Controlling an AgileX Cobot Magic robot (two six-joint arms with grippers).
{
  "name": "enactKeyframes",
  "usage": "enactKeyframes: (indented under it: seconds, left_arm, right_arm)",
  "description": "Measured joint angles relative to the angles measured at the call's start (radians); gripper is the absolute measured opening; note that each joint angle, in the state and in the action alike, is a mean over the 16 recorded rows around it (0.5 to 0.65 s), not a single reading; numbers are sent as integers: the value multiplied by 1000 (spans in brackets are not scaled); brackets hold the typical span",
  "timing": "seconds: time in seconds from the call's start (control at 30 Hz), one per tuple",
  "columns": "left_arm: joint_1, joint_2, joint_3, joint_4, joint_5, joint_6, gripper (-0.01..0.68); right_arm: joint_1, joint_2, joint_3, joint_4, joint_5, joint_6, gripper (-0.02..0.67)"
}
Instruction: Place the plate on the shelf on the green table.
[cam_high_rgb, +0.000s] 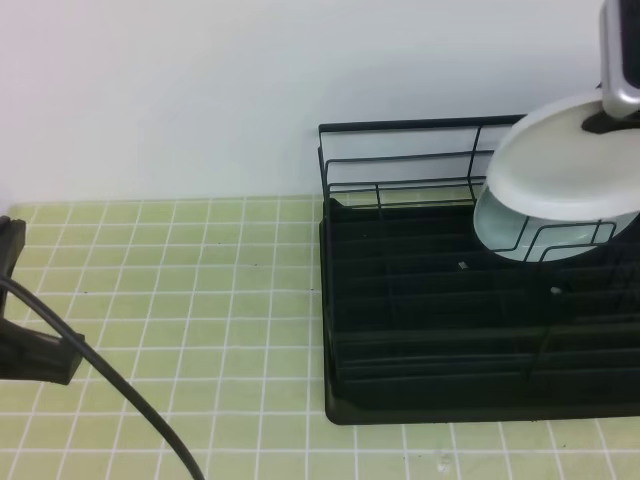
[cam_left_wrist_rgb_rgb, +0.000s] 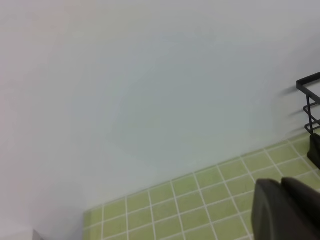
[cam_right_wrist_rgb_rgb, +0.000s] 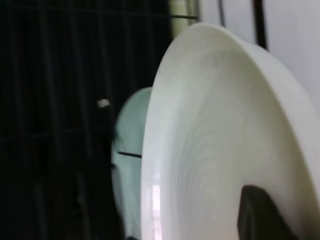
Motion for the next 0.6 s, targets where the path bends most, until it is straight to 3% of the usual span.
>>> enactKeyframes:
  seconds: [0.6]
  left_arm:
    - [0,0,0,-1,42,2,-1]
  right_arm:
    - [0,89,0,-10,-25,-11,2]
